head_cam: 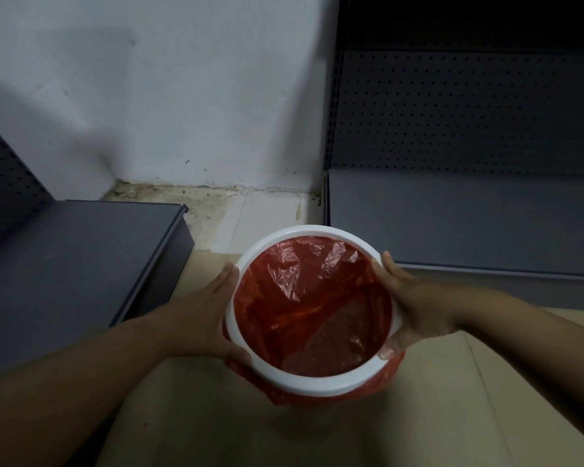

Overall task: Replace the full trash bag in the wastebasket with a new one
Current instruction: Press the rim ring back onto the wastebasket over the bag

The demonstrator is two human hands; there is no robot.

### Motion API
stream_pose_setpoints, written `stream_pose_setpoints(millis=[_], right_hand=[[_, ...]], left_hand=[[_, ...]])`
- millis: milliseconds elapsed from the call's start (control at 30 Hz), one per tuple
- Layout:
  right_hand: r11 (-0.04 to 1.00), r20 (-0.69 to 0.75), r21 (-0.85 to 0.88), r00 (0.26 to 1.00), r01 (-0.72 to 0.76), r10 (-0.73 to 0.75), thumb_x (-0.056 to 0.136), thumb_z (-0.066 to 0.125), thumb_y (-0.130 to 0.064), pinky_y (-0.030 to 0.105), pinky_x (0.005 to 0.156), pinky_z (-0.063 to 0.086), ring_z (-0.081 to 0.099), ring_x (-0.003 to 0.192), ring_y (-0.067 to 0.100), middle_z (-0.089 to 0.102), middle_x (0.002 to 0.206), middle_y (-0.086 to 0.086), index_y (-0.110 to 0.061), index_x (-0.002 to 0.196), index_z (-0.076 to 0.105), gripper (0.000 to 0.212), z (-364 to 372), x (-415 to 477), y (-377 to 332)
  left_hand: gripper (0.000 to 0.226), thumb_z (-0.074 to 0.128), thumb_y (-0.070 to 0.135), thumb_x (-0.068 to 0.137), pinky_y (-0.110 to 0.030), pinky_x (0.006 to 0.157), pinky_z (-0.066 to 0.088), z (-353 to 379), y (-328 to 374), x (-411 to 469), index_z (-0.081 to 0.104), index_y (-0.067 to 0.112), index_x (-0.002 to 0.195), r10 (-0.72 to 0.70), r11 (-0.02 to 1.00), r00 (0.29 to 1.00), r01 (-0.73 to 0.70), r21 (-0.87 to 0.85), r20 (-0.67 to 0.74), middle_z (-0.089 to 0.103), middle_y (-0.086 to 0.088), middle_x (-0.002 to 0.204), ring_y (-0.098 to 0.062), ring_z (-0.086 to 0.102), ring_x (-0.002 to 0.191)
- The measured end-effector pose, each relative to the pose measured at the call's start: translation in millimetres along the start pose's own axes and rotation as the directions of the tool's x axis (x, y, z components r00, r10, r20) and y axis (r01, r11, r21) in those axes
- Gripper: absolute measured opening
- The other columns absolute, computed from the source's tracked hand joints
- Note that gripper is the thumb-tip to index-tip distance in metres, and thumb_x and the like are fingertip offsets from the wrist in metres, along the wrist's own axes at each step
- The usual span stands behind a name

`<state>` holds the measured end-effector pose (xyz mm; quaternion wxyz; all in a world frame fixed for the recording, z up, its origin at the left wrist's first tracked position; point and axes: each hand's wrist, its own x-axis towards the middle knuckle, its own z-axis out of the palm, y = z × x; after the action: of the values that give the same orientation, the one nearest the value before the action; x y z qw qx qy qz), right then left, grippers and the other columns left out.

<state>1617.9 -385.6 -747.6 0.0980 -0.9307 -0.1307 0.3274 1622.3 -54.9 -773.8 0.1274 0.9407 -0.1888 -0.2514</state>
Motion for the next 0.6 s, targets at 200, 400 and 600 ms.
stream_pose_setpoints(millis=[200, 400, 600], right_hand=[[0.998, 0.024, -0.051, 0.999, -0.038, 0.039, 0.064, 0.075, -0.059, 0.034, 0.12, 0.014, -0.008, 0.148, 0.023, -0.045, 0.147, 0.003, -0.019, 0.141, -0.037, 0.141, 2.6, 0.8, -3.6], [0.997, -0.049, 0.008, 0.996, -0.077, 0.077, 0.074, 0.057, -0.068, 0.041, 0.12, 0.004, -0.011, 0.148, 0.022, -0.025, 0.157, 0.0, -0.027, 0.148, -0.02, 0.114, -24.7, 2.8, -12.5], [0.998, -0.279, 0.058, 0.959, -0.032, 0.047, 0.101, 0.033, -0.036, 0.031, 0.119, 0.006, 0.001, 0.149, 0.019, -0.008, 0.161, 0.005, -0.014, 0.152, 0.001, 0.064, -39.5, 54.1, -35.8]], left_hand=[[0.148, 0.054, 0.089, 0.035, -0.029, 0.117, 0.009, 1.8, 4.3, -0.2, -0.037, 0.028, 0.135, -0.005, 1.0, 1.0, 0.005, 0.024, 0.003, -0.025, 0.013, 0.152, 0.0, -0.011, 0.135], [0.135, 0.059, 0.083, 0.044, -0.035, 0.119, 0.013, -12.6, 12.4, 2.8, -0.013, 0.032, 0.147, 0.011, 0.994, 0.999, -0.016, -0.109, -0.049, -0.013, 0.019, 0.152, -0.004, -0.006, 0.141], [0.072, 0.029, 0.055, 0.093, -0.031, 0.119, 0.008, -22.4, 36.4, 43.8, 0.006, 0.017, 0.151, -0.122, 0.963, 0.963, 0.057, -0.263, -0.239, -0.002, 0.001, 0.161, -0.012, 0.005, 0.147]])
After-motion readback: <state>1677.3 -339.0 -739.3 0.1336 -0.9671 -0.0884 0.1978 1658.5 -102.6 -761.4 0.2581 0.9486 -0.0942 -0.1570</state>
